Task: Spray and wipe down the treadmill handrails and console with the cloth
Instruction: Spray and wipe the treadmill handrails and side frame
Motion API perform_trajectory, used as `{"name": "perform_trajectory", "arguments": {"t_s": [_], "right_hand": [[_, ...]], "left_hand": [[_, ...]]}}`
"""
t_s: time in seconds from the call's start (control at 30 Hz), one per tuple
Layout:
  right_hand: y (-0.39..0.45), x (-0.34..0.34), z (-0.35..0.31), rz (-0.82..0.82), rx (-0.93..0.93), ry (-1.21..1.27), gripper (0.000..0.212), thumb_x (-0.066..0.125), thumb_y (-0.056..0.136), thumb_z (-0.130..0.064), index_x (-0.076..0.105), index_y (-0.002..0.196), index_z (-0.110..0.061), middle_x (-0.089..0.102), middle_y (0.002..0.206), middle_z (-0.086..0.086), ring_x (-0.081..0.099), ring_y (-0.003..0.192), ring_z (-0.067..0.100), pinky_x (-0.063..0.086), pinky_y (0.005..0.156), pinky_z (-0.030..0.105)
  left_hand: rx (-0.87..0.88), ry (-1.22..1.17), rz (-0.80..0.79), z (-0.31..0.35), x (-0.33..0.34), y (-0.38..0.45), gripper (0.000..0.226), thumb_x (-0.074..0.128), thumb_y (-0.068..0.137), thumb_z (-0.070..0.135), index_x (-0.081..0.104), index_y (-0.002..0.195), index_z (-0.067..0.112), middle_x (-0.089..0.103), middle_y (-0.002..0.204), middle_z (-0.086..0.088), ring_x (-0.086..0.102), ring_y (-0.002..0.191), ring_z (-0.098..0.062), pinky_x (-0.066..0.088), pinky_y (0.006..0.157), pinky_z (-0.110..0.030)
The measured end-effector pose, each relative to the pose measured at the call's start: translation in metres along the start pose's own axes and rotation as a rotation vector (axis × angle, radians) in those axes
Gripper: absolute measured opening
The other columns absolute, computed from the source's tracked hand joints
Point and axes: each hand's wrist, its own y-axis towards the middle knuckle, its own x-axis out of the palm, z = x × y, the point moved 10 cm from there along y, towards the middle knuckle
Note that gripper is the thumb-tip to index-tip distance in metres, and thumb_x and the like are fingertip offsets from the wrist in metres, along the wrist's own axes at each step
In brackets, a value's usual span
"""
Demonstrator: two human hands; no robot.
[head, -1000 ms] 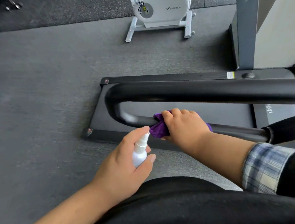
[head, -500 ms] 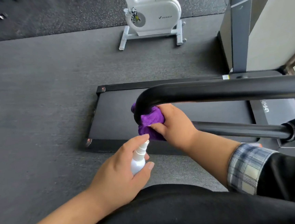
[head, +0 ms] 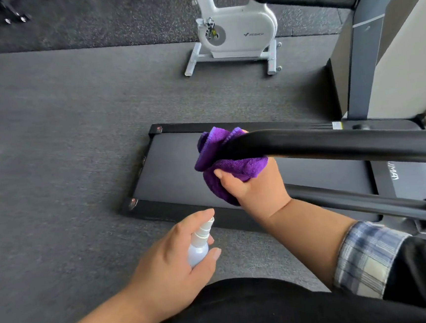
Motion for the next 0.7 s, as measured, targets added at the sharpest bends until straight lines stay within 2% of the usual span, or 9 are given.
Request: {"name": "perform_trajectory", "arguments": {"t_s": [0.1,0.17,0.23,0.33,0.43,0.5,0.57,0.63,0.7], "right_hand": [[0.0,0.005,0.012,-0.128,0.065,-0.248,0.04,0.068,0.073,-0.054,0.066,0.101,-0.027,0.064,0.094,-0.016,0.061,0.091,0.005,0.048,0.083,0.022],[-0.003,0.012,0.023,-0.245,0.068,-0.471,0.031,0.071,0.076,-0.049,0.061,0.095,-0.027,0.061,0.084,-0.013,0.059,0.077,0.009,0.047,0.069,0.027],[-0.006,0.019,0.028,-0.349,0.004,-0.7,0.034,0.073,0.081,-0.043,0.056,0.101,-0.022,0.06,0.09,-0.005,0.06,0.082,0.017,0.046,0.068,0.033],[-0.014,0.024,0.038,-0.427,-0.097,-1.01,0.062,0.07,0.087,-0.041,0.037,0.131,-0.013,0.059,0.115,0.004,0.06,0.102,0.026,0.044,0.077,0.036],[-0.028,0.018,0.051,-0.499,-0.169,-1.255,0.09,0.067,0.086,-0.028,0.011,0.154,-0.01,0.053,0.126,0.007,0.058,0.106,0.03,0.044,0.082,0.039],[-0.034,-0.001,0.059,-0.525,-0.147,-1.274,0.096,0.069,0.085,-0.03,0.008,0.158,-0.014,0.05,0.133,0.006,0.055,0.111,0.03,0.045,0.088,0.04],[-0.036,-0.024,0.065,-0.51,-0.08,-1.174,0.09,0.069,0.086,-0.041,0.018,0.157,-0.019,0.05,0.139,0.004,0.054,0.118,0.03,0.043,0.098,0.041],[-0.037,-0.044,0.064,-0.424,-0.028,-0.956,0.08,0.065,0.086,-0.051,0.034,0.152,-0.019,0.054,0.141,0.003,0.052,0.124,0.029,0.04,0.106,0.041],[-0.038,-0.056,0.059,-0.324,0.031,-0.709,0.072,0.064,0.085,-0.048,0.043,0.147,-0.018,0.057,0.14,0.002,0.052,0.127,0.025,0.038,0.11,0.038]], "left_hand": [[-0.012,-0.024,0.002,0.0,0.006,-0.003,0.065,0.054,0.079,0.058,0.017,0.13,0.076,0.055,0.113,0.032,0.059,0.097,0.002,0.046,0.084,-0.02],[-0.02,-0.049,-0.011,0.003,0.012,-0.001,0.064,0.054,0.079,0.058,0.016,0.127,0.077,0.054,0.113,0.031,0.06,0.097,-0.003,0.049,0.086,-0.026],[-0.004,-0.062,-0.029,0.01,0.02,0.003,0.064,0.054,0.079,0.058,0.016,0.127,0.077,0.055,0.11,0.03,0.06,0.096,-0.004,0.05,0.086,-0.028],[0.043,-0.06,-0.058,0.029,0.032,0.011,0.066,0.055,0.081,0.055,0.017,0.131,0.075,0.056,0.103,0.033,0.06,0.096,0.004,0.047,0.085,-0.02],[0.057,-0.03,-0.095,0.044,0.041,0.018,0.067,0.056,0.083,0.054,0.017,0.135,0.072,0.05,0.106,0.039,0.056,0.095,0.017,0.037,0.083,0.0],[0.063,-0.025,-0.097,0.048,0.045,0.019,0.067,0.056,0.083,0.053,0.018,0.135,0.071,0.05,0.105,0.039,0.055,0.094,0.018,0.035,0.082,0.002],[0.058,-0.054,-0.081,0.048,0.048,0.017,0.066,0.056,0.083,0.052,0.019,0.135,0.07,0.052,0.104,0.037,0.057,0.095,0.013,0.037,0.083,0.0],[0.038,-0.081,-0.06,0.042,0.051,0.013,0.065,0.056,0.083,0.053,0.019,0.134,0.07,0.055,0.104,0.034,0.059,0.095,0.004,0.043,0.084,-0.01],[0.022,-0.095,-0.054,0.039,0.055,0.009,0.064,0.056,0.083,0.054,0.019,0.133,0.072,0.054,0.109,0.032,0.059,0.096,0.001,0.044,0.083,-0.015]]}}
